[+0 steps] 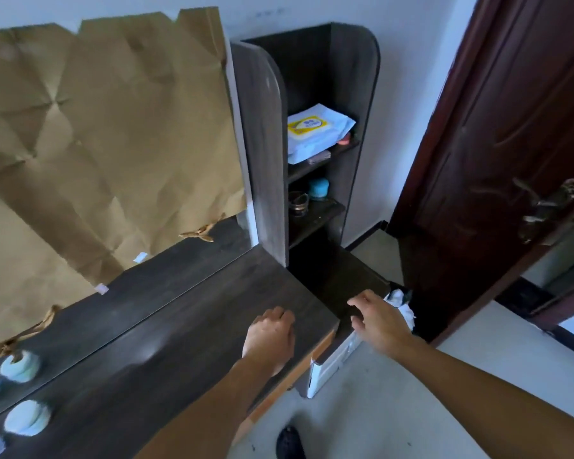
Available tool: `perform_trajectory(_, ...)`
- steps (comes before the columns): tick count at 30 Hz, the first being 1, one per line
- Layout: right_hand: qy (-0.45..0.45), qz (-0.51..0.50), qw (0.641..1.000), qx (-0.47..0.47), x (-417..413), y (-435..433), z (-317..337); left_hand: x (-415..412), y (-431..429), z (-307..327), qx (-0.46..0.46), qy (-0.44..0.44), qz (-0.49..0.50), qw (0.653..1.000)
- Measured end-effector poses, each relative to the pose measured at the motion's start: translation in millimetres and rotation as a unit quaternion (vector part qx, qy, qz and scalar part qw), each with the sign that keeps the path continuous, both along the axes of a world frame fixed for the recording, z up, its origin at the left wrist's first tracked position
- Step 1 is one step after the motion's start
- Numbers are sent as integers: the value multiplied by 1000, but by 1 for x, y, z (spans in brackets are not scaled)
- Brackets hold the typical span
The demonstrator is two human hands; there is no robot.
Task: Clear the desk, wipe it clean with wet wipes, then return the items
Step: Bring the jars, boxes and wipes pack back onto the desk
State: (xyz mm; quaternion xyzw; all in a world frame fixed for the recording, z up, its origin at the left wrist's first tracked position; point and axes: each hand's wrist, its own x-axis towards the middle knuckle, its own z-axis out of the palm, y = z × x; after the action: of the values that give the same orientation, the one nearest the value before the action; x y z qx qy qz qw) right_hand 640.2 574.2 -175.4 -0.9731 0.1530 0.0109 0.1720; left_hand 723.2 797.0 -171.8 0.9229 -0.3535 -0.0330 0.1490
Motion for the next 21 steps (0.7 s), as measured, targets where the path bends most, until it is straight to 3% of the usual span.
perform_trajectory(13, 20, 4, 999, -34, 113, -119, 7, 140, -158, 10, 18, 35, -14, 999)
perform_trajectory(21, 19, 39, 999, -20, 160, -171, -5, 214, -220, -2, 84, 35, 75, 993)
